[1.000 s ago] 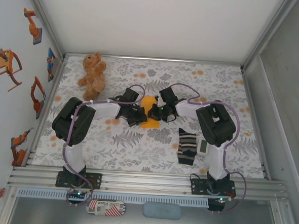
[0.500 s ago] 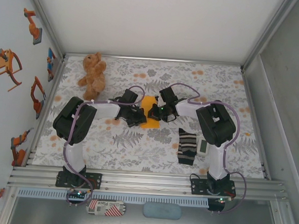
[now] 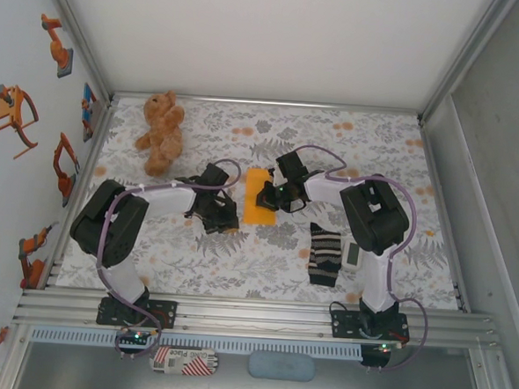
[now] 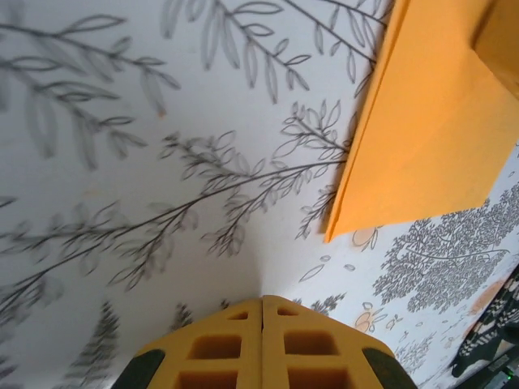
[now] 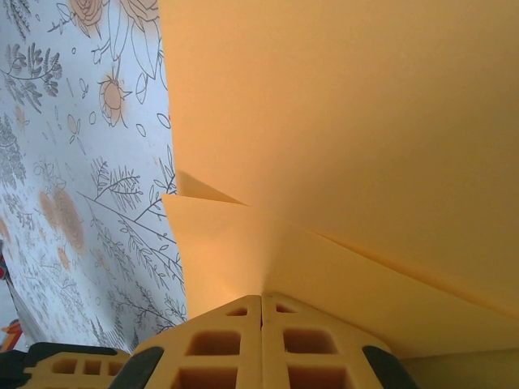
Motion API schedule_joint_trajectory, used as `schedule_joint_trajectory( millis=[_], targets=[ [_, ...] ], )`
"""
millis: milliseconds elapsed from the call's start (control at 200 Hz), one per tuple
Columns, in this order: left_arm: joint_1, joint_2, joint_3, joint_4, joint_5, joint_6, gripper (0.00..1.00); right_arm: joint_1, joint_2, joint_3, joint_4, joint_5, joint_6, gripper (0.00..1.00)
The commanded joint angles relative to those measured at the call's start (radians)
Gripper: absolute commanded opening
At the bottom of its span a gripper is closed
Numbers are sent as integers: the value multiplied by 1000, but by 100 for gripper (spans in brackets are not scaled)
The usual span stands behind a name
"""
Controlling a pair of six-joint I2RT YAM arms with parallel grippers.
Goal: Fold a paper plane with a square sheet of paper (pick it up from the middle)
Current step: Fold the second fold of the triangle at the center of the table.
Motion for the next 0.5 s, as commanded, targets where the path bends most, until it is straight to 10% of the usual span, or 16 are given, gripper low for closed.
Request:
schedule_joint_trajectory(
  millis=[0, 491],
  targets=[
    [11, -57, 21, 4, -17, -13, 0, -7, -1, -5, -21, 16, 4, 0],
    [16, 105, 174, 245, -7, -108, 4, -48, -207, -132, 123, 163, 160, 19]
  ],
)
